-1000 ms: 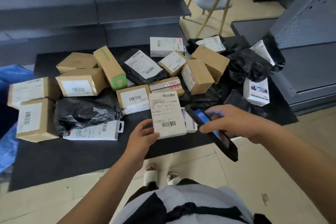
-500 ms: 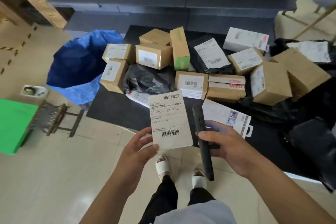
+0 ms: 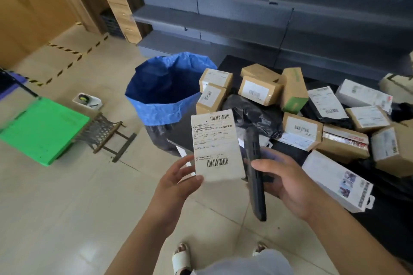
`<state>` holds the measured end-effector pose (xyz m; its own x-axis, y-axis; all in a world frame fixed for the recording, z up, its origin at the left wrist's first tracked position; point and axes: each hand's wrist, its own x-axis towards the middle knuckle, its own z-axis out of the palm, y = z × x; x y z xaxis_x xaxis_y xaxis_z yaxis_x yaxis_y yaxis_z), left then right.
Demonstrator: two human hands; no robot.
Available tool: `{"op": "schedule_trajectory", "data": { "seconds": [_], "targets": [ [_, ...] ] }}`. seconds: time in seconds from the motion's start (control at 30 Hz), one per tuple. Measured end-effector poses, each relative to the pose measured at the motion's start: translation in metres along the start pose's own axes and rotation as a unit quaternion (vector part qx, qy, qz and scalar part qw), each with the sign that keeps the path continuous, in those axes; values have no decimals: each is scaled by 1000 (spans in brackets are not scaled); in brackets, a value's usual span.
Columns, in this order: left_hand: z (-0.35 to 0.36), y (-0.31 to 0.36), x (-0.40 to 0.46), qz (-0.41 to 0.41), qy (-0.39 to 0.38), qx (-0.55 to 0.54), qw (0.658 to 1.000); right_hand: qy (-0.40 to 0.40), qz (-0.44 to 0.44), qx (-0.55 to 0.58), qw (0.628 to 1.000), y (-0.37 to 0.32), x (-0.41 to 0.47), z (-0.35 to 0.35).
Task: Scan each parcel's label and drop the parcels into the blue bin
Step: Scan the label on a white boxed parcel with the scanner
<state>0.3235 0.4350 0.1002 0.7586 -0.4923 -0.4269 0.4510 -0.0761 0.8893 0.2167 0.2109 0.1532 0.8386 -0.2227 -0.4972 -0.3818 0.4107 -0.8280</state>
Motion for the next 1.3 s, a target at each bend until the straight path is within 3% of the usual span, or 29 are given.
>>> {"op": "schedule_trajectory", "data": {
  "seconds": [0.23, 0.47, 1.07, 1.3],
  "targets": [
    [-110, 26, 7, 22, -2, -23, 999, 2, -33, -17, 999, 2, 26, 115],
    [-179, 43, 33, -1, 25, -55, 998, 27, -8, -36, 999, 6, 61, 172],
    [-245, 112, 224, -100, 157, -49, 981, 38, -2, -35, 999, -84, 281, 161],
    [-253, 116, 317, -158, 139, -62, 976, 107, -7, 16, 994, -92, 317, 146]
  ]
}}
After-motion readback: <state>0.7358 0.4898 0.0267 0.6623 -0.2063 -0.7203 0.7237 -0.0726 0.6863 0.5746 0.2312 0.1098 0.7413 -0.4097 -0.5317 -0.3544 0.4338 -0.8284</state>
